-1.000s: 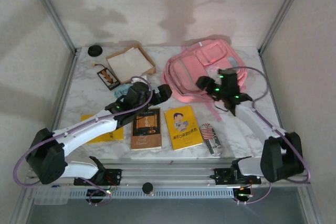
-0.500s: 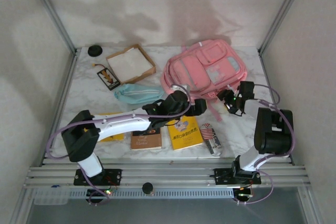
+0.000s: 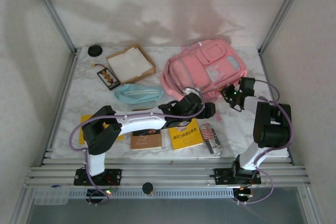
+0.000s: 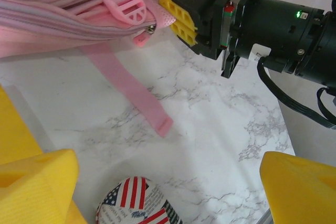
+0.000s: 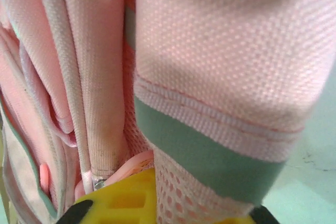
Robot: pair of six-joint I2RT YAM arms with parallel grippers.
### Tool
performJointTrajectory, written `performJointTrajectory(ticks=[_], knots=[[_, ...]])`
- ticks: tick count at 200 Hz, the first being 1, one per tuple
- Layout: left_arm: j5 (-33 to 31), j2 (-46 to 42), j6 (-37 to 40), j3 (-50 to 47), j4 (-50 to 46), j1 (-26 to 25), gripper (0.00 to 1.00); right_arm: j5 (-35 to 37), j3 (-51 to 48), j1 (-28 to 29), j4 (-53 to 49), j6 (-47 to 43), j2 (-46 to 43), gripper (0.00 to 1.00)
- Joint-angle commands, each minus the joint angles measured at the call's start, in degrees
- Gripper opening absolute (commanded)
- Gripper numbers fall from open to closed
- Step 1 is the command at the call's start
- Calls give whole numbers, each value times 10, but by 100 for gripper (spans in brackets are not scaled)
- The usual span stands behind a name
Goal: Pack the student bag
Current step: Unzip the student bag at the top-right of the table.
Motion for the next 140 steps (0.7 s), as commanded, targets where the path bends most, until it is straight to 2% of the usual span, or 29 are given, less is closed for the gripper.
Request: performJointTrajectory(ticks=[1,30,60,74,101,140], knots=[[-10,11,25,33,-9,-3,86,-35,19,11,19,24,-48,4],[-18,25,77,68,-43,-2,79,-45,28,21,-9,53,-119,0],[-38,27,118,80,-60,-2,78,-51,45,26,-51,79,-164,0],[-67,30,126,95,-78,-2,77,-52,52,28,-60,95,-178,0],[-79,40,154,121,-70,-3,74,-64,57,37,-62,139,-193,0],[-95,56,242,143,-54,-2,66,-60,80,50,-78,194,-212,0]])
